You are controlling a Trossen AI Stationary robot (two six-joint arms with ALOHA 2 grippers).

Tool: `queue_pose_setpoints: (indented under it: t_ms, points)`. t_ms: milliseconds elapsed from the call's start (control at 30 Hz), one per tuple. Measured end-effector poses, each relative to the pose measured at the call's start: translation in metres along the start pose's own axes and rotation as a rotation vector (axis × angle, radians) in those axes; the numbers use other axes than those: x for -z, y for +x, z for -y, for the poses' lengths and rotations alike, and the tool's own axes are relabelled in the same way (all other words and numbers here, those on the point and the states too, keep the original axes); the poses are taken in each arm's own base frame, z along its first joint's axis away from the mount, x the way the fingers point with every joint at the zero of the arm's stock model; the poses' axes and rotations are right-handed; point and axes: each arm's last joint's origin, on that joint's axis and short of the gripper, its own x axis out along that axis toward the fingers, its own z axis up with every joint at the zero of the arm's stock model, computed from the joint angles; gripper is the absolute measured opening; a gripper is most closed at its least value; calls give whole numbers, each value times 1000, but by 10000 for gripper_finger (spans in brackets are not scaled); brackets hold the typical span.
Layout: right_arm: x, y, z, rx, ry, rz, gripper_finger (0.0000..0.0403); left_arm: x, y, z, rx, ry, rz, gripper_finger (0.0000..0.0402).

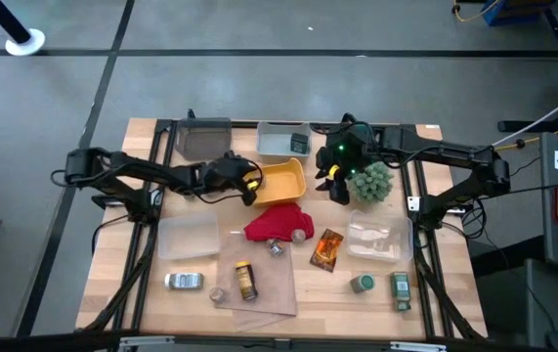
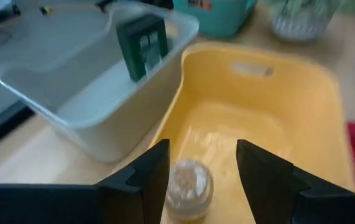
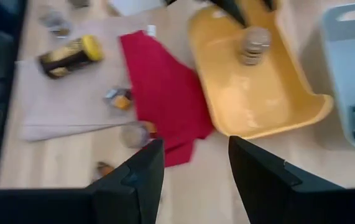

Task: Sort spices by type
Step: Put the brown seasoning bottle into the yellow bin

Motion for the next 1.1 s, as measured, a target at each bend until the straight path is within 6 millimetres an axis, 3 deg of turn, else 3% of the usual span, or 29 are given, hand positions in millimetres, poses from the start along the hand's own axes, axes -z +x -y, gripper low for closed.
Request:
queue_pose_setpoints:
  t_ms: [200,400,633,800,1100]
  points:
    - [-1,8,-15,-58,-10,-19,179,-24,-26,-3,26,-39,126,173]
    - [0,37,-48,-63,-155,-88,179,-38,-49,-5,52,-65,214,173]
    - [8,87,-82,57,-286,-212,179,-35,-54,-1,71,-52,176,172]
    - [19,123,-100,41,-337,-294,179,-28,-56,5,92,-42,114,172]
    - [29,168,-109,172,-401,-335,179,-23,-59,15,128,-16,87,172]
